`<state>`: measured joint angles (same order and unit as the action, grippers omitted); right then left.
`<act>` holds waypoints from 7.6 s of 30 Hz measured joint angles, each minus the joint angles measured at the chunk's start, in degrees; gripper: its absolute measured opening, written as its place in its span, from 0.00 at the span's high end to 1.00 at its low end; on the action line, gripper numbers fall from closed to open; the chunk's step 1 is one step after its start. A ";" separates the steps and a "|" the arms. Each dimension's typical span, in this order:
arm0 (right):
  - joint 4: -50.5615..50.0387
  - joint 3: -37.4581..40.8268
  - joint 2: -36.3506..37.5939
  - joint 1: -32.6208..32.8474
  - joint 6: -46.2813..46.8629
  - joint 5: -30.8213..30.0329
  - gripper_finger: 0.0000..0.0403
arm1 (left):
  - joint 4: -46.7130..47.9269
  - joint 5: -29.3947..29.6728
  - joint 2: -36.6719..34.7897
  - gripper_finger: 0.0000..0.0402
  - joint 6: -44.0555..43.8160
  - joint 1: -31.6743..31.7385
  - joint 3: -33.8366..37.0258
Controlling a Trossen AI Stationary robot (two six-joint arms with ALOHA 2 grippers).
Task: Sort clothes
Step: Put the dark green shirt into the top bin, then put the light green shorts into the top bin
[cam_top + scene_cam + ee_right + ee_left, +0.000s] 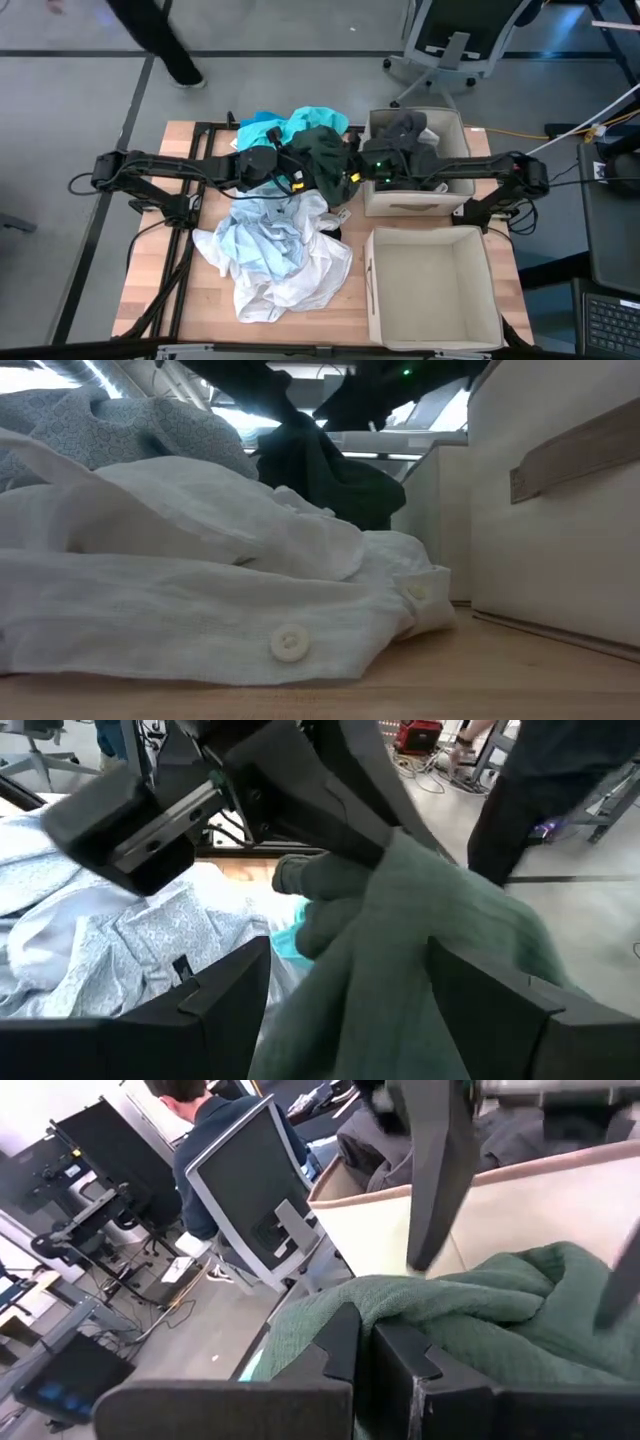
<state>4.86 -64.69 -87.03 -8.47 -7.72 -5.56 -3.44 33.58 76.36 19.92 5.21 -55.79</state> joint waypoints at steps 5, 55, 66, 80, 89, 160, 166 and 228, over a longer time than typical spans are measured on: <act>4.57 0.00 -3.54 0.02 1.20 -8.18 0.33 | -0.57 -2.65 0.00 0.99 -0.66 0.02 0.00; 7.00 -0.02 7.68 -0.17 -13.85 -7.43 0.94 | 14.94 -8.89 -11.69 0.55 -13.48 -1.60 4.39; -1.54 -3.81 20.51 -0.17 -22.19 -17.27 0.93 | 12.57 -8.83 -12.28 0.56 -16.50 -1.46 9.50; -21.65 -22.37 25.82 -0.20 -30.84 -33.32 0.92 | 9.67 -8.85 -12.28 0.56 -16.27 -1.42 10.40; -37.23 -34.46 25.89 -0.18 -25.38 -35.41 0.91 | 9.70 -8.87 -12.28 0.56 -15.98 -1.42 10.40; -46.42 26.58 34.50 -21.60 19.47 -7.27 0.91 | 7.58 -8.91 -12.07 0.56 -15.47 -1.44 10.40; -46.64 26.58 33.14 -21.59 19.61 -6.82 0.86 | 7.61 -8.96 -12.07 0.56 -15.45 -1.45 10.40; -69.83 -3.89 36.91 -21.55 17.52 3.65 0.37 | 17.88 -10.97 6.83 0.56 -28.71 18.24 6.38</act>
<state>-64.98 -68.58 -50.12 -30.02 9.80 -1.91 14.43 22.61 83.19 -8.79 23.45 -49.41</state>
